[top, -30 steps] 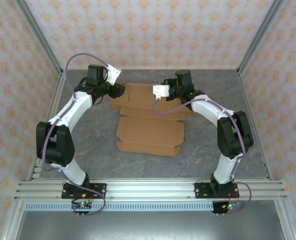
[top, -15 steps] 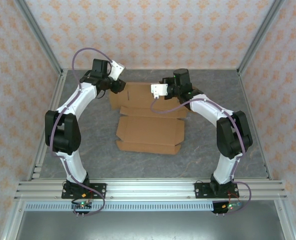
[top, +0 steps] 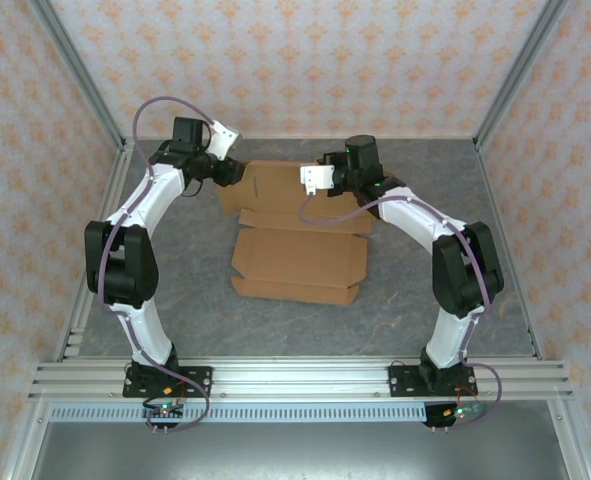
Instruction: Fold the paper box
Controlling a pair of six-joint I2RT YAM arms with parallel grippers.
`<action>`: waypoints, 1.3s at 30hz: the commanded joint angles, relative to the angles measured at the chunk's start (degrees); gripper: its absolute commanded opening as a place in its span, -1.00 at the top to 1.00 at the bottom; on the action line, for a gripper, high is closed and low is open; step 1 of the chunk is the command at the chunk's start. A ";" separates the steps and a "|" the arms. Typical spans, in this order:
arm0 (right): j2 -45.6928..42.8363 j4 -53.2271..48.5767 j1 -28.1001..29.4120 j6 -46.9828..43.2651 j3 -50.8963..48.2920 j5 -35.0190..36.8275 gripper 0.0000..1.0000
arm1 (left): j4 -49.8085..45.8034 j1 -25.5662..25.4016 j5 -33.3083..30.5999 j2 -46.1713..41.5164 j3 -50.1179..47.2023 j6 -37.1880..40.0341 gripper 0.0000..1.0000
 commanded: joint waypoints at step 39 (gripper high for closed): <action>0.99 6.31 0.27 3.35 0.52 2.64 1.00 | 22.87 -2.79 -7.27 -6.31 -17.34 -21.12 -0.02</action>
